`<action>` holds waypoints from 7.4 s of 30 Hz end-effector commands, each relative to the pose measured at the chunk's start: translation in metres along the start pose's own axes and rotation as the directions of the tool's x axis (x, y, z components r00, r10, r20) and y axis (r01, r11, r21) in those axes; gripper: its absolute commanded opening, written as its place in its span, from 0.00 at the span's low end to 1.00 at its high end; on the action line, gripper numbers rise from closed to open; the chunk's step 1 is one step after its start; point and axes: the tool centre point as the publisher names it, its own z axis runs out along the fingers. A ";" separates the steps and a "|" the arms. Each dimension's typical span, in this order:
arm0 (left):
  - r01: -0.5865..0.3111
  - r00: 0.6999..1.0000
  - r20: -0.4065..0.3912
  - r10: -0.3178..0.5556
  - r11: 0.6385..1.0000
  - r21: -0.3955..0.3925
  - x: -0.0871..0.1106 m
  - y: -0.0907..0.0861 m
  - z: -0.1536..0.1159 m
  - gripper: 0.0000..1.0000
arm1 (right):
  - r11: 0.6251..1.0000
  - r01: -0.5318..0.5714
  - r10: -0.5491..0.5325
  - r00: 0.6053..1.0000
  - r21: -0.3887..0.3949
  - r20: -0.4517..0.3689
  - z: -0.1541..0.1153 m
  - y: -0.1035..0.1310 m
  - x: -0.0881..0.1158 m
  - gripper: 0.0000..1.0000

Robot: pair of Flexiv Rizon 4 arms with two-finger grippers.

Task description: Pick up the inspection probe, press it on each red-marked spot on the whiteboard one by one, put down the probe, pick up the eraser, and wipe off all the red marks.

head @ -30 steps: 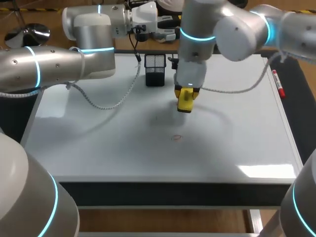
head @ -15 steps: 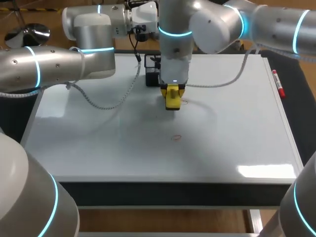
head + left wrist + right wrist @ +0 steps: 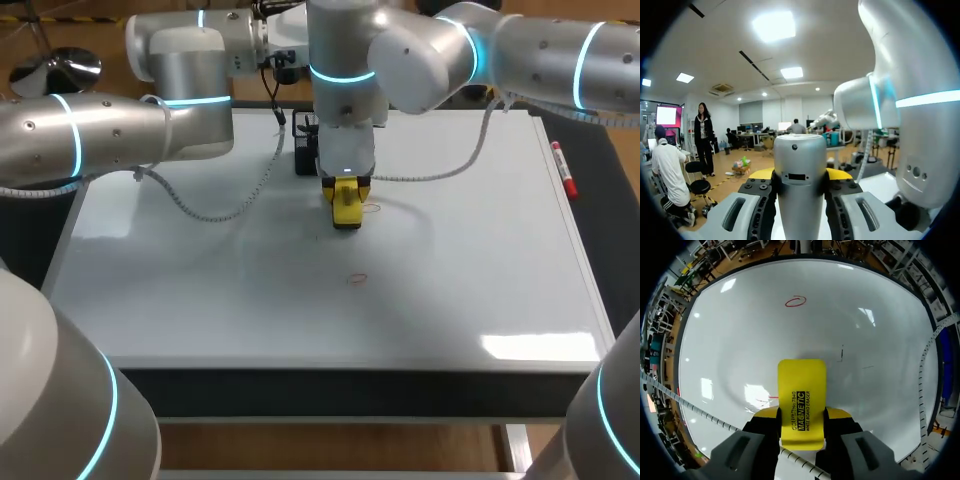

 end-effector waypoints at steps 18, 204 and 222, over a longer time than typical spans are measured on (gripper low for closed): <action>0.001 1.000 -0.002 -0.001 1.000 -0.001 -0.001 -0.001 0.000 0.00 | 0.995 -0.091 0.090 0.996 -0.031 -0.010 0.015 -0.002 0.029 0.00; 0.101 0.983 -0.157 -0.098 0.995 0.011 0.272 0.077 -0.053 0.00 | 0.816 -0.578 0.577 0.816 0.027 0.034 -0.024 0.059 0.259 0.00; 0.101 0.983 -0.159 -0.097 0.995 0.017 0.271 0.076 -0.053 0.00 | 0.816 -0.578 0.577 0.816 0.027 0.034 -0.024 0.059 0.259 0.00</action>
